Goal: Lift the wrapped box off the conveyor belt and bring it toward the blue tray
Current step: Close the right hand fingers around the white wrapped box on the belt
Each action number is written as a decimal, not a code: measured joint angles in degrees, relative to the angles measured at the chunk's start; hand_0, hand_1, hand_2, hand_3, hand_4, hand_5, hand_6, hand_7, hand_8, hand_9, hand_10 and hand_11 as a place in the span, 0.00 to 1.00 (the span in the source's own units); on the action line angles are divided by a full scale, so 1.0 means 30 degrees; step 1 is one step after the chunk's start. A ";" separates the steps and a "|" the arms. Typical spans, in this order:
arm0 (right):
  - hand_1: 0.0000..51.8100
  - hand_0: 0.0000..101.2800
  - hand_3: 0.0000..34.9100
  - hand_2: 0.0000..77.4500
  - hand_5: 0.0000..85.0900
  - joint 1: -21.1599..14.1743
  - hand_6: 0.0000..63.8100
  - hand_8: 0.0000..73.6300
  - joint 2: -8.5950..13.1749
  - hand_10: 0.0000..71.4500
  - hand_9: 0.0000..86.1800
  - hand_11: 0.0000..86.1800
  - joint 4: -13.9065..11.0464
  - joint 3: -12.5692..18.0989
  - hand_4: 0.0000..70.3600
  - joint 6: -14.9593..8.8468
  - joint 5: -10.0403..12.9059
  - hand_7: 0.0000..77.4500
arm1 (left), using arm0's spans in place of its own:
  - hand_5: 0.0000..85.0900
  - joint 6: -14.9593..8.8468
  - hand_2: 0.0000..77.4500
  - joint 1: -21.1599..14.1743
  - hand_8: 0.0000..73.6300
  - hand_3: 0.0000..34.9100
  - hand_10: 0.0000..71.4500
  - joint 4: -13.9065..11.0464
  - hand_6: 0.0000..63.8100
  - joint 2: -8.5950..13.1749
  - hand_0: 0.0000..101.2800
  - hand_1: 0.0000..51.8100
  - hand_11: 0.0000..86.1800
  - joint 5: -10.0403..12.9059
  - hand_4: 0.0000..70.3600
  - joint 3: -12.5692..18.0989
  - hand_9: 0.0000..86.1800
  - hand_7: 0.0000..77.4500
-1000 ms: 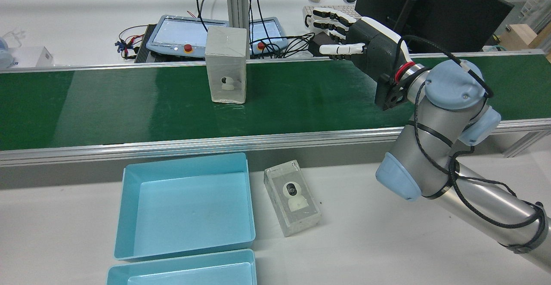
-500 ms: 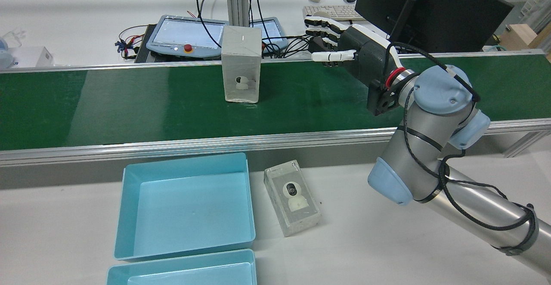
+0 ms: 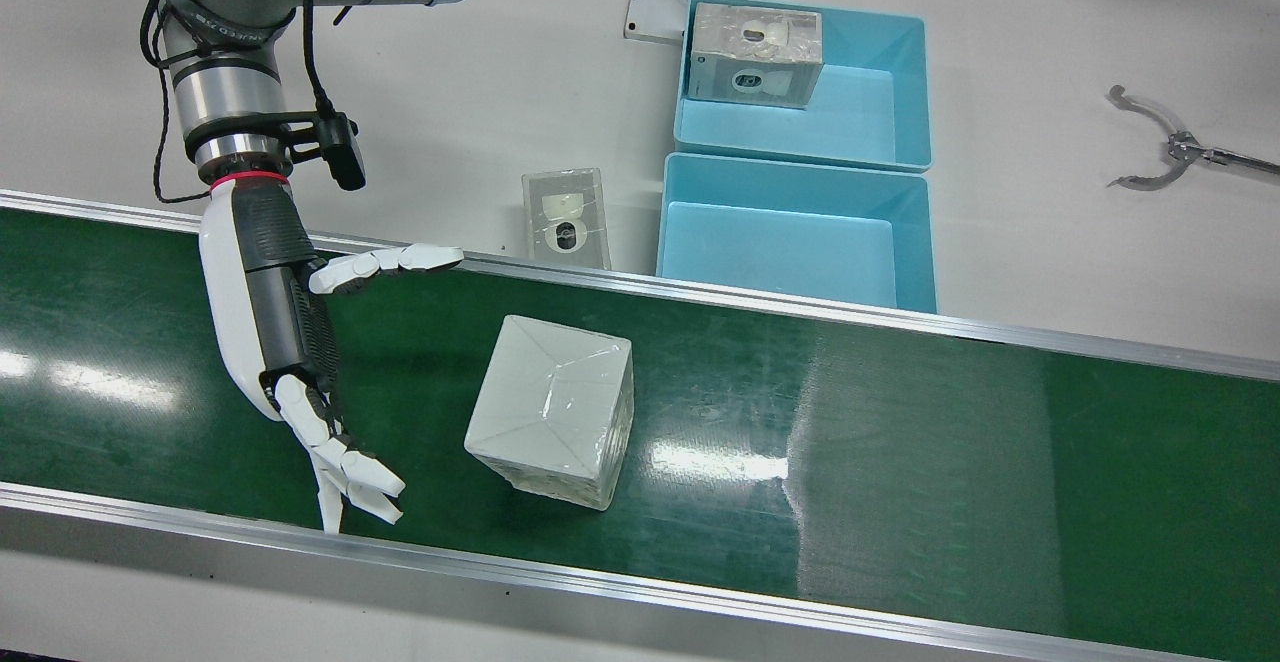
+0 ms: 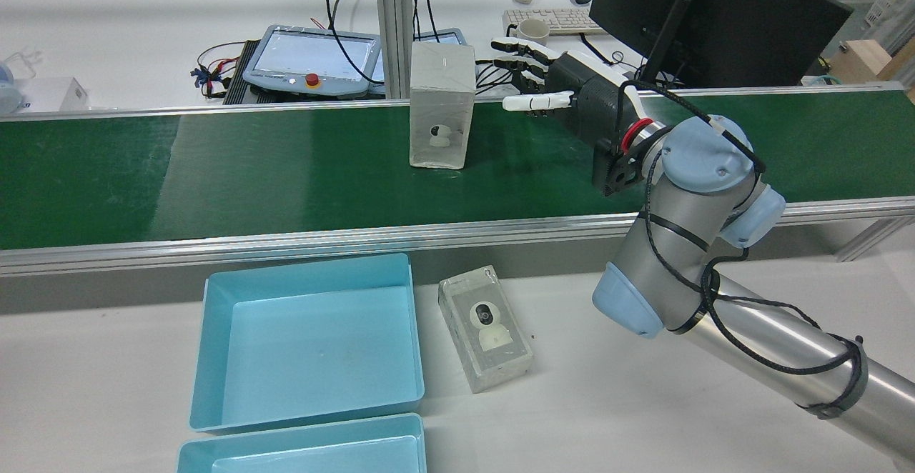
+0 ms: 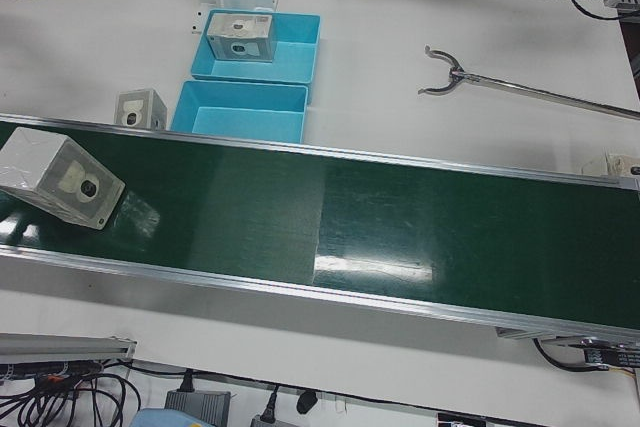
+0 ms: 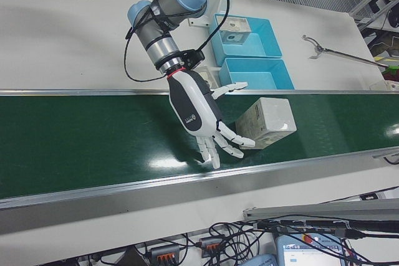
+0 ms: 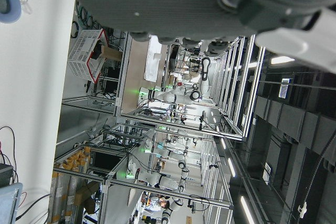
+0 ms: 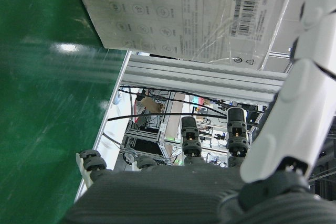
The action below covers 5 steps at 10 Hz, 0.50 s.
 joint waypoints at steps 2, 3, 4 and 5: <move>0.16 0.39 0.86 0.18 0.21 -0.0003 0.00 0.00 0.0157 0.05 0.03 0.08 0.0108 -0.0187 0.20 0.0000 0.0095 0.21 | 0.01 0.0000 0.01 0.0001 0.01 0.00 0.00 0.0000 0.00 0.0000 0.00 0.00 0.00 0.0000 0.00 0.0001 0.00 0.01; 0.16 0.39 0.86 0.18 0.21 -0.0011 0.00 0.00 0.0251 0.05 0.03 0.08 0.0131 -0.0294 0.20 0.0002 0.0165 0.21 | 0.01 0.0000 0.01 0.0000 0.00 0.00 0.00 0.0000 0.00 0.0000 0.00 0.00 0.00 0.0000 0.00 0.0000 0.00 0.01; 0.16 0.39 0.86 0.18 0.21 -0.0016 0.00 0.00 0.0323 0.05 0.03 0.08 0.0155 -0.0397 0.20 0.0002 0.0205 0.21 | 0.01 -0.0001 0.01 0.0001 0.01 0.00 0.00 0.0000 0.00 0.0001 0.00 0.00 0.00 0.0000 0.00 0.0001 0.00 0.01; 0.16 0.39 0.86 0.18 0.21 -0.0030 0.00 0.00 0.0364 0.05 0.03 0.08 0.0173 -0.0473 0.20 0.0002 0.0225 0.21 | 0.01 -0.0001 0.01 0.0000 0.01 0.00 0.00 0.0000 0.00 0.0000 0.00 0.00 0.00 0.0000 0.00 0.0001 0.00 0.01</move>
